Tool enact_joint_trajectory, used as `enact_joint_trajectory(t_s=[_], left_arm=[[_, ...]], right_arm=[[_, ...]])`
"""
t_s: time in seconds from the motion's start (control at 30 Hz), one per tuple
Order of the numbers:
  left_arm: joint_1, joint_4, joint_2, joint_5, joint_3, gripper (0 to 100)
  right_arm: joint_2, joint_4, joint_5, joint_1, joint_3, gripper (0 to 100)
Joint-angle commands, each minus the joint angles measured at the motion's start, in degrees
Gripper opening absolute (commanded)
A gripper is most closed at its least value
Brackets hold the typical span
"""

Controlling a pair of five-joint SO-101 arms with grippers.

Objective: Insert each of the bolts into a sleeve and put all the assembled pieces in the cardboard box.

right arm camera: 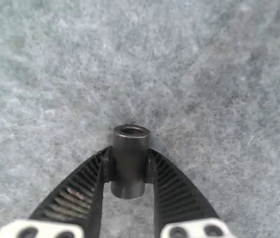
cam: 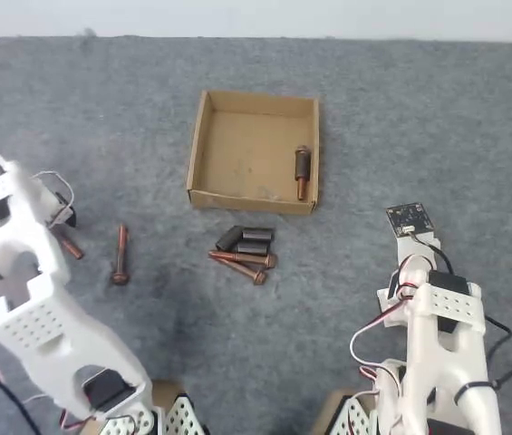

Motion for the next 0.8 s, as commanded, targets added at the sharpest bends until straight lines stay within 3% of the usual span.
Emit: enact_joint_trajectory(t_s=[0.0, 0.33, 0.5, 0.77], left_arm=[[-0.88, -2.73, -4.31, 0.79, -0.13, 15], [-0.53, -3.96, 4.04, 0.88, -4.35, 15], [-0.7, -3.96, 10.46, 0.88, -9.8, 1], [0.18, 0.44, 12.22, 0.88, -11.65, 1]], right_arm=[[-1.63, -0.75, 0.7, 0.48, -0.26, 0.7], [-1.63, -0.66, 0.7, 0.48, -0.26, 0.7], [-1.63, -0.66, 0.7, 0.48, -0.26, 0.7], [-1.63, -0.75, 0.7, 0.48, -0.26, 0.7]])
